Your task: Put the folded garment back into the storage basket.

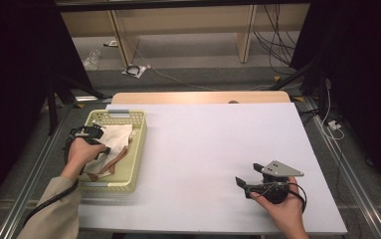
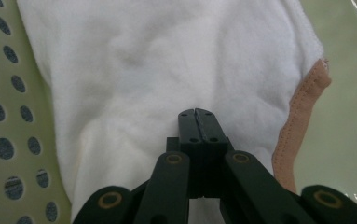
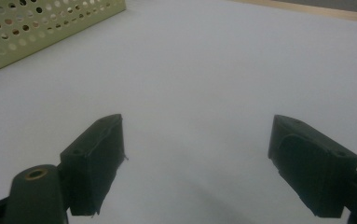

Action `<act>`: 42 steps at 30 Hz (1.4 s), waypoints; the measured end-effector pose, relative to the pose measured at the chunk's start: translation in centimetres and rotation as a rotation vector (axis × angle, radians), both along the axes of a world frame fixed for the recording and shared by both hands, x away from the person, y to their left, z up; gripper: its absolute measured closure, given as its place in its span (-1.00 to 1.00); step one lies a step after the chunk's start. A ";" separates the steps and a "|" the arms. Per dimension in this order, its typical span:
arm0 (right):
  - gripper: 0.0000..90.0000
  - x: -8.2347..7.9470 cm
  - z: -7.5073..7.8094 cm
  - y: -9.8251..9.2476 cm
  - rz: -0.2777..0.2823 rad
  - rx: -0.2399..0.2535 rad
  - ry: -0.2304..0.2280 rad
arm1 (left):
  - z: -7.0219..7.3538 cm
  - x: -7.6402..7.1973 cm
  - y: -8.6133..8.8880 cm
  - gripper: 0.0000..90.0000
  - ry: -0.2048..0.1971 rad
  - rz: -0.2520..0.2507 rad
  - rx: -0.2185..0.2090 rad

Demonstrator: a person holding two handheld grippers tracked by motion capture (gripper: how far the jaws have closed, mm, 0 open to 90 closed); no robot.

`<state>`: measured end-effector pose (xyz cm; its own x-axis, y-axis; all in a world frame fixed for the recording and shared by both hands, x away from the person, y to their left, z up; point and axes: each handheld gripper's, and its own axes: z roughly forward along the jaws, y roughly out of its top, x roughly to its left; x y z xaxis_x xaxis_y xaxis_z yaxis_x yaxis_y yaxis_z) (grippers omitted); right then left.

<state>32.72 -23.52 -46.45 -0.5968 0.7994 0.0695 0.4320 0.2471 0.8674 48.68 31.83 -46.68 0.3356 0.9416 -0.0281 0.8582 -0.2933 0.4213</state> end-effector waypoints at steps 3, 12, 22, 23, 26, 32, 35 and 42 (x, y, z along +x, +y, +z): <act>-0.57 0.0 0.0 0.0 0.000 0.000 0.000 | 0.0 -0.1 0.0 0.98 -0.007 0.007 -0.008; -0.57 0.0 0.0 0.0 -0.001 -0.001 -0.001 | -0.1 -0.2 0.3 0.98 -0.016 0.025 -0.032; -0.57 0.0 0.0 0.0 -0.002 0.004 0.000 | -0.1 -0.7 0.3 0.87 -0.042 0.049 -0.050; -0.57 0.0 0.0 0.0 -0.002 0.004 -0.001 | -0.1 -0.7 0.4 0.86 -0.045 0.050 -0.050; -0.57 0.0 0.0 0.0 -0.002 0.002 0.001 | -0.1 -0.9 0.4 0.84 -0.057 0.053 -0.054; -0.57 0.0 0.0 0.0 -0.002 0.002 0.001 | 0.3 -1.1 0.4 0.80 -0.089 0.060 -0.053; -0.57 0.0 0.0 -0.1 -0.002 0.001 0.000 | 0.6 -1.2 0.4 0.78 -0.112 0.059 -0.056; -0.57 0.0 0.0 -0.1 -0.002 0.001 0.001 | 1.2 -1.5 0.1 0.72 -0.163 0.056 -0.058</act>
<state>32.70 -23.60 -46.42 -0.5949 0.8007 0.0707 0.4335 0.2456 0.8671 47.20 31.94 -45.46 0.2871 0.9574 -0.0324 0.7915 -0.2180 0.5710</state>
